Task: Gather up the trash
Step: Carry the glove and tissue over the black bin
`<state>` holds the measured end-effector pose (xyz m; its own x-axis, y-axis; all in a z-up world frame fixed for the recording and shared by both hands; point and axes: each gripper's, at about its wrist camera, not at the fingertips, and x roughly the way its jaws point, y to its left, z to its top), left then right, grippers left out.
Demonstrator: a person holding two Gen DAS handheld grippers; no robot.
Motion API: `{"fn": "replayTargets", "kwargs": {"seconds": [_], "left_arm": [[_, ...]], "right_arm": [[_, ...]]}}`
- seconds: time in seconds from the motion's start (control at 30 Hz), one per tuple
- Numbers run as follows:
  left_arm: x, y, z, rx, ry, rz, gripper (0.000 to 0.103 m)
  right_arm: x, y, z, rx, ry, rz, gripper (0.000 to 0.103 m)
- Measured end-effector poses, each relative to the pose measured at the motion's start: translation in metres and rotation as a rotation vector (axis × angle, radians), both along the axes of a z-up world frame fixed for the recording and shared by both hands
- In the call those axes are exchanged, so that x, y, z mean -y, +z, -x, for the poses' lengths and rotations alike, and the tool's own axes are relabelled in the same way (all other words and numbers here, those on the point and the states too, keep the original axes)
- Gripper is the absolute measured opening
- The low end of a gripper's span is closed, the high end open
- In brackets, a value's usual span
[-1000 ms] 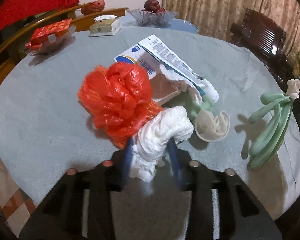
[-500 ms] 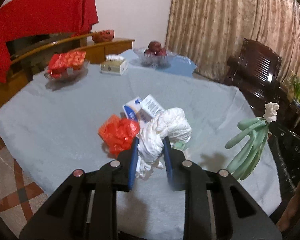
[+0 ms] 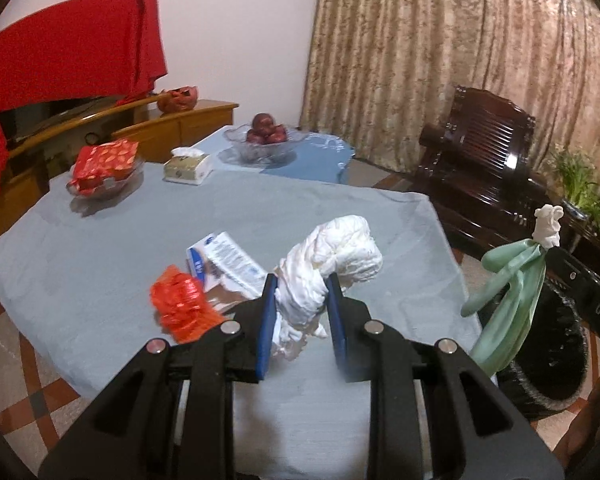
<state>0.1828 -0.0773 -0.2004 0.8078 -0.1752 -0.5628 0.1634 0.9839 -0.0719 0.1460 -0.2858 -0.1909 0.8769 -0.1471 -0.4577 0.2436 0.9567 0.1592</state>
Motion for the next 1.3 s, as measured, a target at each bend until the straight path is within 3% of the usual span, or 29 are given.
{"fn": "replayTargets", "kwargs": {"seconds": [0.4, 0.7, 1.0, 1.3], "left_arm": [[0.099, 0.015, 0.02, 0.026, -0.168, -0.006, 0.024], [0.187, 0.007, 0.024, -0.041, -0.323, -0.006, 0.024], [0.273, -0.035, 0.02, -0.158, -0.447, -0.048, 0.024], [0.338, -0.093, -0.002, -0.285, -0.5, -0.112, 0.024]], "right_arm": [[0.069, 0.008, 0.041, 0.023, -0.144, 0.008, 0.001], [0.137, -0.005, 0.063, -0.02, -0.24, 0.005, 0.0], [0.22, -0.051, 0.072, -0.154, -0.325, -0.03, 0.0], [0.268, -0.094, 0.063, -0.254, -0.334, -0.105, 0.0]]}}
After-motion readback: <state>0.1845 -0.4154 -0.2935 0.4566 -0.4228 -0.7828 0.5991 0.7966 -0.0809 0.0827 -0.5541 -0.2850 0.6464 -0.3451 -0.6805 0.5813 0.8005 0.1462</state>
